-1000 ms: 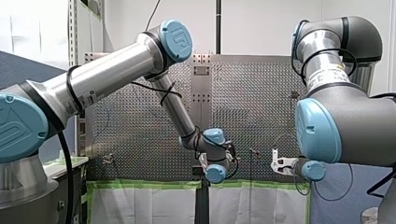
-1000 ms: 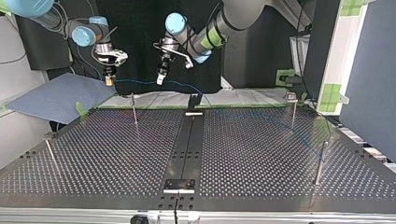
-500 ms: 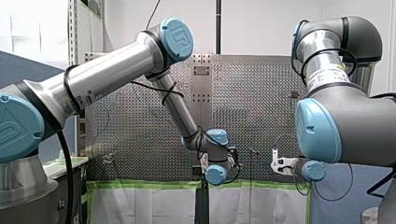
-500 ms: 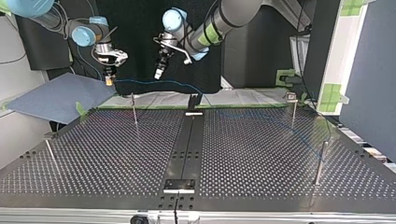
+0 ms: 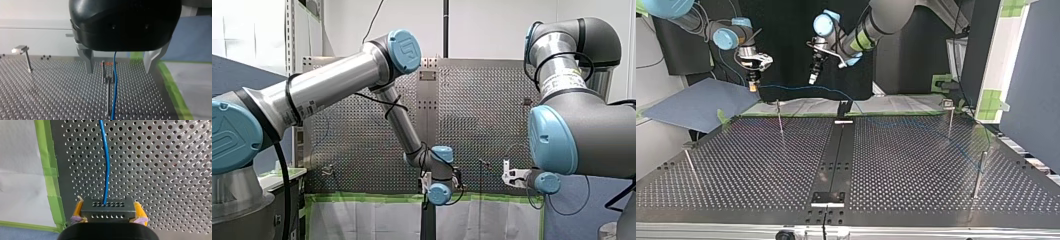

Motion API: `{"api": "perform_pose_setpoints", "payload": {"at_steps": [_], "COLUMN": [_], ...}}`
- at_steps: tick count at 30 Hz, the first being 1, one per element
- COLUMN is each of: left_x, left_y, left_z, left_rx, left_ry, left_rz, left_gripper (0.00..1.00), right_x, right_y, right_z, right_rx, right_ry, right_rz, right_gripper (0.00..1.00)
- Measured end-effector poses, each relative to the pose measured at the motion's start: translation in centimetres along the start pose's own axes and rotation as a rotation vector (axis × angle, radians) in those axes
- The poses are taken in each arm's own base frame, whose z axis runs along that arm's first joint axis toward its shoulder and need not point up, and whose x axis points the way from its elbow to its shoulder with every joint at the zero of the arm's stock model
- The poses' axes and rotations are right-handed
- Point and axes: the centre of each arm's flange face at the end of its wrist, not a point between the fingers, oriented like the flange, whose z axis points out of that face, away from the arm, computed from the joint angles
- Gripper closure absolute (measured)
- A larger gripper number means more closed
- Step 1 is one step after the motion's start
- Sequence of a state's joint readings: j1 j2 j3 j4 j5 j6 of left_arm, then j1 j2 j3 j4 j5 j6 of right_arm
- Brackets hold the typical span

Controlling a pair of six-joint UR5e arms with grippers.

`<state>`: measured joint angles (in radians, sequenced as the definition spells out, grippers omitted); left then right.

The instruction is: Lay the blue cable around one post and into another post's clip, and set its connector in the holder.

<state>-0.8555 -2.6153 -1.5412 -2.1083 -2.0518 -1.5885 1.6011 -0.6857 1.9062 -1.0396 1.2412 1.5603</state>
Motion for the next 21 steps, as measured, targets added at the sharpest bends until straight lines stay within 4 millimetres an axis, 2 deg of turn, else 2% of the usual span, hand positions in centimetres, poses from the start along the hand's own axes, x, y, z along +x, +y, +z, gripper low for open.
{"api": "perform_pose_setpoints", "payload": {"at_steps": [9,21], "left_x": [-0.8,-0.8], "left_y": [1.5,1.9], "left_z": [2.8,3.1], "left_rx": [-0.061,-0.074], "left_ry": [-0.018,-0.013], "left_rz": [-0.013,-0.009], "left_gripper": [0.00,0.00], "right_x": [0.0,0.0], "right_y": [0.0,0.0], "right_z": [0.0,0.0], "right_rx": [0.000,0.001], "right_ry": [-0.001,0.002], "right_rz": [0.000,-0.001], "right_gripper": [1.00,1.00]}}
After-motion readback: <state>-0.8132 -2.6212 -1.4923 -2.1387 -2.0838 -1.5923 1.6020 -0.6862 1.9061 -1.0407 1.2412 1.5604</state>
